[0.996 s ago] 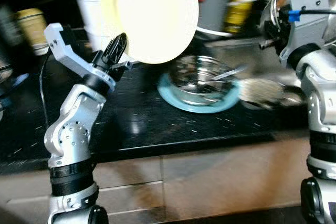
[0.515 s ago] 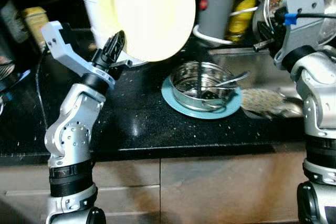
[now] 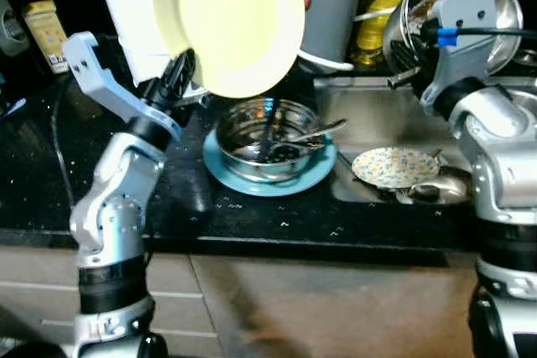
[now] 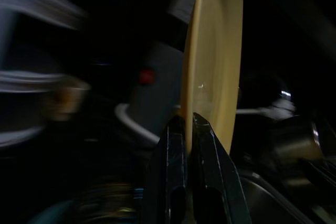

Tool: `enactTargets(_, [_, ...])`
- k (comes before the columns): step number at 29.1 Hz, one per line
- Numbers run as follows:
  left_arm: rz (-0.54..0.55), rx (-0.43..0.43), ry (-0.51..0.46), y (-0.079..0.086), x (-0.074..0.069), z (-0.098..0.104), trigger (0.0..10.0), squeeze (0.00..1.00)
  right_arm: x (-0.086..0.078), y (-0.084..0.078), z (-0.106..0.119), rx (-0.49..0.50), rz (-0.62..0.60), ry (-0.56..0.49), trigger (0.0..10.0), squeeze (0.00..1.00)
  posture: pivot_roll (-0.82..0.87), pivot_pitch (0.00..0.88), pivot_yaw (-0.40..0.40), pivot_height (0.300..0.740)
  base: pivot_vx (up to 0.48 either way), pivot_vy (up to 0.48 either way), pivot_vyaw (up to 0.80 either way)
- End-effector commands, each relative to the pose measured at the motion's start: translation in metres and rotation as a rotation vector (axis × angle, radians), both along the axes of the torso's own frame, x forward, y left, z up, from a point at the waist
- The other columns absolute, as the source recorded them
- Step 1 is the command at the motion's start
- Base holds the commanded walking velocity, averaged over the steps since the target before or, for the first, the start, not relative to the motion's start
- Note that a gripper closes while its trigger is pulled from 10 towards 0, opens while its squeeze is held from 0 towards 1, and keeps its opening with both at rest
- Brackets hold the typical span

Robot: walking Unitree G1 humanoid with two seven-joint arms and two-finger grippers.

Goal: Kitchen organization

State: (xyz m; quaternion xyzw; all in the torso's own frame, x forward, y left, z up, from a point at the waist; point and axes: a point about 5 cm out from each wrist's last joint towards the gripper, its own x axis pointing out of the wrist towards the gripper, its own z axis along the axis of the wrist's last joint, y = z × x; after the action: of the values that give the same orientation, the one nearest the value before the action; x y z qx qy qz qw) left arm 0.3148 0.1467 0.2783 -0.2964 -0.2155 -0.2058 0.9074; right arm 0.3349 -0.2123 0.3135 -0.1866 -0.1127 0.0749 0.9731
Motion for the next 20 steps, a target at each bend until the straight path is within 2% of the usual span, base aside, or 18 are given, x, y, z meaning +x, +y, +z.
enactTargets(1, [-0.003, 0.002, -0.027, 0.0, -0.001, 0.005, 10.0, 0.0, -0.002, 0.004, 0.007, -0.008, 0.019, -0.03, 10.0, 0.0, -0.05, 0.0, 0.02, 0.74, 0.0, -0.472, 0.0])
enactTargets(17, [-0.018, -0.019, -0.018, -0.005, 0.001, 0.006, 10.0, 0.0, 0.0, 0.013, -0.001, -0.068, 0.057, 0.01, 10.0, 0.0, -0.05, 0.0, 0.019, 0.74, 0.0, -0.455, 0.0])
enactTargets(20, [-0.031, -0.04, -0.008, -0.006, 0.001, 0.006, 10.0, 0.0, 0.0, 0.015, -0.001, -0.069, 0.062, 0.01, 10.0, 0.0, -0.05, 0.0, 0.018, 0.74, 0.0, 0.0, 0.0])
